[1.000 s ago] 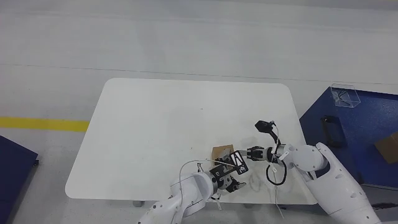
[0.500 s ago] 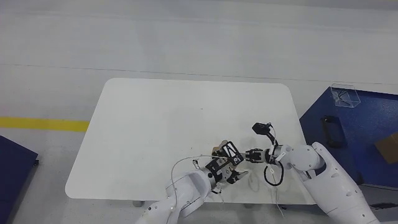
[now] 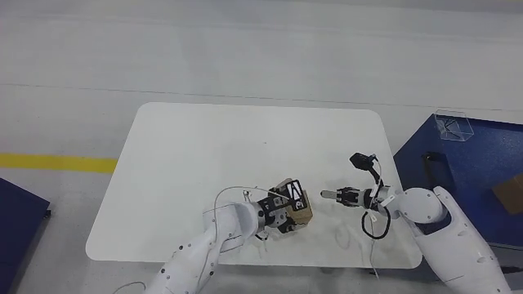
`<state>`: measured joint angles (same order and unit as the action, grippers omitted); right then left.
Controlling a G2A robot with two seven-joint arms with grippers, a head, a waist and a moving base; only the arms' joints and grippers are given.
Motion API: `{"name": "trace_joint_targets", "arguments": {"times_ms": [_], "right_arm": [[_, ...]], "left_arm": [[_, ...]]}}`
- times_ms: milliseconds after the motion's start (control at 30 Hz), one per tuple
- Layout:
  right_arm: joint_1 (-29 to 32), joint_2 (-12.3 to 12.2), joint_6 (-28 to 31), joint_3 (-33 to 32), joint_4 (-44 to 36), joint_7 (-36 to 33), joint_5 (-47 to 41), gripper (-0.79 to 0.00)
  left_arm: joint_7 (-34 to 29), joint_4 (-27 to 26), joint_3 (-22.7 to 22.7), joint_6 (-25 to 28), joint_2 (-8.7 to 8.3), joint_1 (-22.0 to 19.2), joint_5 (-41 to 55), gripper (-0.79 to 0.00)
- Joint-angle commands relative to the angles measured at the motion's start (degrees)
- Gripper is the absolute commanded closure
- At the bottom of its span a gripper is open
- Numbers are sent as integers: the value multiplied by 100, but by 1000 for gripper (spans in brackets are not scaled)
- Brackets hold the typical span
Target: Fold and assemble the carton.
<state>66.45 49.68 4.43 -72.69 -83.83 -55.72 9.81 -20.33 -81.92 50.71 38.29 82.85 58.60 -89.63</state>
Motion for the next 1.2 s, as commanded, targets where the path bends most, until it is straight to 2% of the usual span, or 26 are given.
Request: {"name": "trace_joint_targets", "arguments": {"times_ms": [0, 367, 400, 433, 467, 500, 533, 567, 600, 767, 933, 1000, 1167], "right_arm": [[26, -9, -3, -58, 9, -1, -20, -785], [100, -19, -26, -159, 45, -22, -77, -785], [100, -19, -24, -162, 48, -19, -70, -785], [99, -19, -29, -165, 56, -20, -65, -785], [96, -19, -29, -168, 59, -24, -65, -785], [93, -19, -37, -171, 62, -19, -53, -785], [93, -19, -44, -171, 62, -20, -50, -785], [92, -19, -47, -171, 61, -20, -42, -785], [92, -19, -47, -171, 61, -20, -42, -785], [92, -19, -47, -171, 61, -20, -42, -785], [127, -13, -33, -226, 44, 137, -150, -785], [206, -17, 29, -393, 39, 341, -394, -785], [452, -49, 261, -745, -6, 361, -892, -785]], "left_arm": [[99, 231, 19, 194, -3, -136, 74, -785], [38, 1242, -299, 223, 98, -687, -3, -785], [42, 1302, -322, 280, 109, -724, 58, -760], [47, 1361, -334, 341, 117, -762, 123, -600], [55, 1417, -339, 397, 124, -795, 192, -493], [32, 1469, -353, 463, 130, -829, 239, -252], [11, 1496, -367, 486, 135, -861, 253, -212], [9, 1515, -380, 485, 139, -878, 263, -43], [0, 1536, -398, 497, 143, -892, 264, 0], [-25, 1563, -425, 647, 147, -942, 398, 0], [71, 1337, -274, 620, 117, -867, 706, 0], [124, 1183, -152, 416, 94, -780, 818, 0], [-122, 766, -87, 10, 43, -496, 703, 0]]}}
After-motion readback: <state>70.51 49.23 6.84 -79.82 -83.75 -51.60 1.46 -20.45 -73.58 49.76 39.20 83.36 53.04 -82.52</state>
